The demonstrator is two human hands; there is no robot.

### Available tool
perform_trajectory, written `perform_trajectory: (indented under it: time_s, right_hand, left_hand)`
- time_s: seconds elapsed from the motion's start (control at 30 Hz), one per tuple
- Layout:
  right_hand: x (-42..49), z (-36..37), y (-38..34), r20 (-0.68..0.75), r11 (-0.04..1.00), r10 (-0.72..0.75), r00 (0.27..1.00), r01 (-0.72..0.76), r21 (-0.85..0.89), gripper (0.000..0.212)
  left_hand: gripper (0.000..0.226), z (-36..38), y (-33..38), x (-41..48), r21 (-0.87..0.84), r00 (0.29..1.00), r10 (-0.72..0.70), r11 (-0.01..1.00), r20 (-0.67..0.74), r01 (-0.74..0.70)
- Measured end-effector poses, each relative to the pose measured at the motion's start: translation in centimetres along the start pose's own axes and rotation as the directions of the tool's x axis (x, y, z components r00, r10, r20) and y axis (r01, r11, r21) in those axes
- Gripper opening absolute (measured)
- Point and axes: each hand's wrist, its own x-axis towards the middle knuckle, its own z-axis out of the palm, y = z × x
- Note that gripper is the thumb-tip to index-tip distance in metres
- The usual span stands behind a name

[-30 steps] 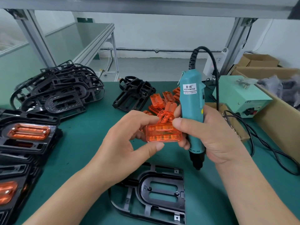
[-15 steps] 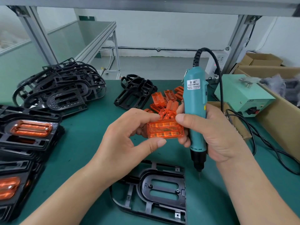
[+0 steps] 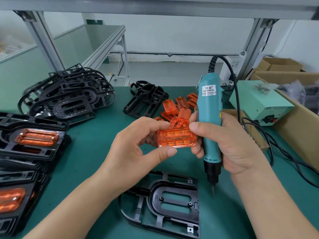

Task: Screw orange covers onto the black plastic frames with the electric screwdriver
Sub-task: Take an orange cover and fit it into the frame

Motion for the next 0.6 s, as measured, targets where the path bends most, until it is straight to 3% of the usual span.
perform_trajectory:
  time_s: [0.13,0.3,0.4,0.6]
  right_hand:
    - [0.0,-0.1,0.0,0.016,1.0,0.008,1.0,-0.008,0.002,0.012]
    - [0.1,-0.2,0.0,0.029,0.999,0.031,0.999,-0.03,-0.041,0.006]
    - [0.2,-0.3,-0.1,-0.02,0.999,0.017,1.0,-0.018,-0.034,0.004]
    - [0.4,-0.6,-0.2,-0.084,0.999,0.025,0.996,-0.021,0.047,0.004]
  left_hand:
    - [0.047,-0.2,0.1,0.0,0.02,0.998,-0.028,0.999,0.049,0.027]
    - [0.039,-1.0,0.7,0.1,0.154,0.964,-0.059,0.988,0.259,0.019]
    - [0.032,-1.7,1.4,0.1,0.314,0.885,-0.176,0.949,0.43,0.037]
    - [0.037,-1.2,2.5,-0.7,0.434,0.723,-0.186,0.884,0.665,-0.172]
